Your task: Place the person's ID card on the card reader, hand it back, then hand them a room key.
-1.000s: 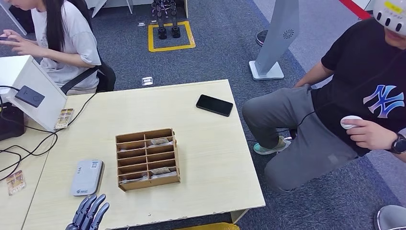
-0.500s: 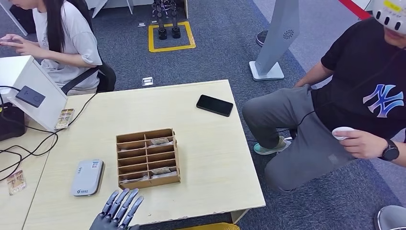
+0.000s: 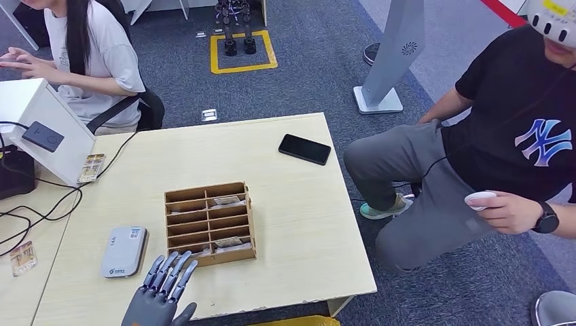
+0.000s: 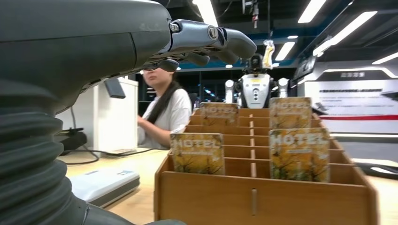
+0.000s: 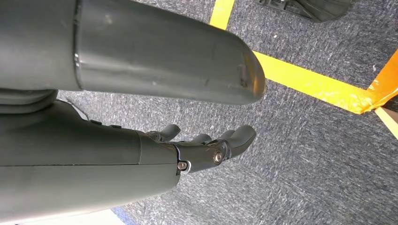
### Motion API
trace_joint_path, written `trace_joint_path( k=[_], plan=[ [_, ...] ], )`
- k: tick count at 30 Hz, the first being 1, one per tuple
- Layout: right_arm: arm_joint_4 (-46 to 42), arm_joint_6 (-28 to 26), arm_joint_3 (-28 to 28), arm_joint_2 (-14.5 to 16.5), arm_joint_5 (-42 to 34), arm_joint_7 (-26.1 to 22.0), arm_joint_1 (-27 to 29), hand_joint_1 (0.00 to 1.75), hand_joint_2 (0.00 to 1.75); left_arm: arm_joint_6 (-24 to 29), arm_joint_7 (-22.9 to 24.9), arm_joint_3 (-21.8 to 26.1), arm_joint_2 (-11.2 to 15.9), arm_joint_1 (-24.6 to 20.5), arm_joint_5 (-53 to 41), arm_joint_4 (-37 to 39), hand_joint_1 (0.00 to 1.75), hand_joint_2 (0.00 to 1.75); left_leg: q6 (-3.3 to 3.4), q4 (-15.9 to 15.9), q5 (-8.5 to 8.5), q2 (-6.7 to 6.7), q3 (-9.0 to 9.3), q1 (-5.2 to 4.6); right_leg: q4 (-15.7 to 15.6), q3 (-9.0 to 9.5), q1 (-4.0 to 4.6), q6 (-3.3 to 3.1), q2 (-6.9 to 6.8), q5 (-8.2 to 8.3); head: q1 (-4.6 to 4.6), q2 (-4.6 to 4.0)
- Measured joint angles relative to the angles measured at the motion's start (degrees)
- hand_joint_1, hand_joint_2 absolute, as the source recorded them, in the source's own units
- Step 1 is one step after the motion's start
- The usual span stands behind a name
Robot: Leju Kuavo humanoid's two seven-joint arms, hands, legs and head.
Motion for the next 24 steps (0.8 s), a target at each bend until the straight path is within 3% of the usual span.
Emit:
trace_joint_path(
  k=[7,10,18,24],
  plan=[
    [0.0,0.0,-0.1,0.0,0.0,0.0,0.0,0.0,0.0,0.0,-0.2,1.2,-1.0,-0.2,0.1,1.0,0.0,1.75,0.0,0.0,-0.01,0.0,-0.02,0.0,0.0,-0.02,0.0,0.0,0.0,-0.01,-0.01,0.0],
    [0.0,0.0,-0.2,0.0,0.2,-0.2,0.0,0.0,0.0,0.0,-2.8,2.5,-1.8,-0.2,0.3,1.4,0.0,1.75,0.0,0.0,-0.01,0.0,-0.02,0.0,0.0,-0.02,0.0,0.0,0.0,-0.01,-0.01,0.0],
    [0.0,-0.2,-0.6,0.1,1.7,-0.7,0.0,0.0,0.0,0.0,-14.4,12.9,-8.4,-1.6,2.2,5.1,0.0,1.75,0.0,0.0,0.0,0.0,-0.01,-0.01,0.0,-0.01,-0.01,0.01,0.0,0.0,0.0,0.0],
    [0.0,-0.1,-1.5,0.4,2.6,-0.7,0.0,0.0,0.0,0.0,-16.8,21.3,-13.2,-3.6,2.1,7.4,0.0,1.75,0.0,0.0,0.0,-0.01,-0.02,-0.01,0.0,-0.01,-0.01,0.0,0.0,0.0,0.0,0.0]
  ],
)
